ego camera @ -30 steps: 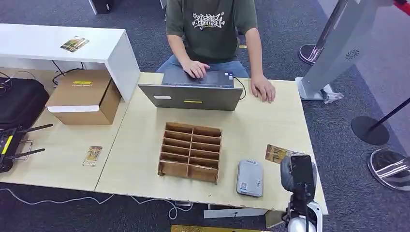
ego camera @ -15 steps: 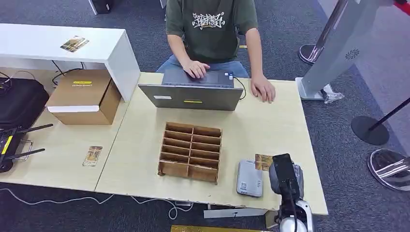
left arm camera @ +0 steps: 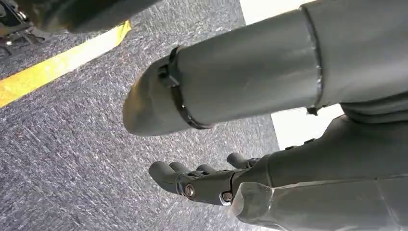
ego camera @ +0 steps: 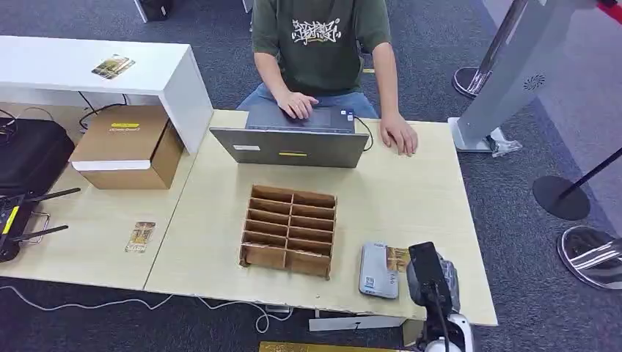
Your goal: Pass the card to the sensor for recognition and then transmit it.
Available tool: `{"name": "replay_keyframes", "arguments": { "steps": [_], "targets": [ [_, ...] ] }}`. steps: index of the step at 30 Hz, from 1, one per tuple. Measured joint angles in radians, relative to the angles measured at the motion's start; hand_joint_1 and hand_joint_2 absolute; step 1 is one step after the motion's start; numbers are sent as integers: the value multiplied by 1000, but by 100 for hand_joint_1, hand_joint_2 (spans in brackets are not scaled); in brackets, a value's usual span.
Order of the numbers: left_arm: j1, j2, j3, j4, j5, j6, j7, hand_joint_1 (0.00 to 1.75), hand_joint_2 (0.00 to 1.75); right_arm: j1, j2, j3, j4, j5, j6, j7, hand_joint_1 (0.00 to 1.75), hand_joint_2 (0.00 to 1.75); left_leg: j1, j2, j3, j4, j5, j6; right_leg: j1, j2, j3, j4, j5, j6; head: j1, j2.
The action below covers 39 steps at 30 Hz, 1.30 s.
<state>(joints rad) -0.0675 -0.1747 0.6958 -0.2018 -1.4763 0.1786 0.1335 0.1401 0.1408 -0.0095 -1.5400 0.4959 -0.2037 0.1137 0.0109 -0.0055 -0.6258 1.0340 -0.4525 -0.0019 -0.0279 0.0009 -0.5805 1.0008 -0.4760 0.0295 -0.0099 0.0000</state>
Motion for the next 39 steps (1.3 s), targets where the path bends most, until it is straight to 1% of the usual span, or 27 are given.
{"name": "replay_keyframes", "arguments": {
  "steps": [5,15,20,23,31,39],
  "targets": [
    [2,-2,14,0,7,7,-9,0,0,20,2,0,1,8,2,1,175,175,0,0,0,0,0,0,0,0,0,0,0,0,0,0],
    [2,-4,16,0,1,7,-11,0,0,20,2,-1,24,6,22,25,175,175,0,0,0,0,0,0,0,0,0,0,0,0,0,0],
    [2,-7,16,0,-5,6,-9,0,0,8,8,-3,55,8,58,51,175,175,0,0,0,0,0,0,0,0,0,0,0,0,0,0],
    [2,-9,16,0,-5,6,-7,0,0,-4,11,-3,77,14,68,58,175,175,0,0,0,0,0,0,0,0,0,0,0,0,0,0],
    [2,-13,16,0,-5,5,2,0,0,-34,14,-4,116,29,73,74,175,175,0,1,1,0,0,0,0,0,1,0,0,0,0,0],
    [2,-13,16,0,-10,2,8,0,0,-39,14,-14,127,39,68,82,175,175,0,1,2,0,0,0,0,0,1,0,0,0,0,0]
  ]
}}
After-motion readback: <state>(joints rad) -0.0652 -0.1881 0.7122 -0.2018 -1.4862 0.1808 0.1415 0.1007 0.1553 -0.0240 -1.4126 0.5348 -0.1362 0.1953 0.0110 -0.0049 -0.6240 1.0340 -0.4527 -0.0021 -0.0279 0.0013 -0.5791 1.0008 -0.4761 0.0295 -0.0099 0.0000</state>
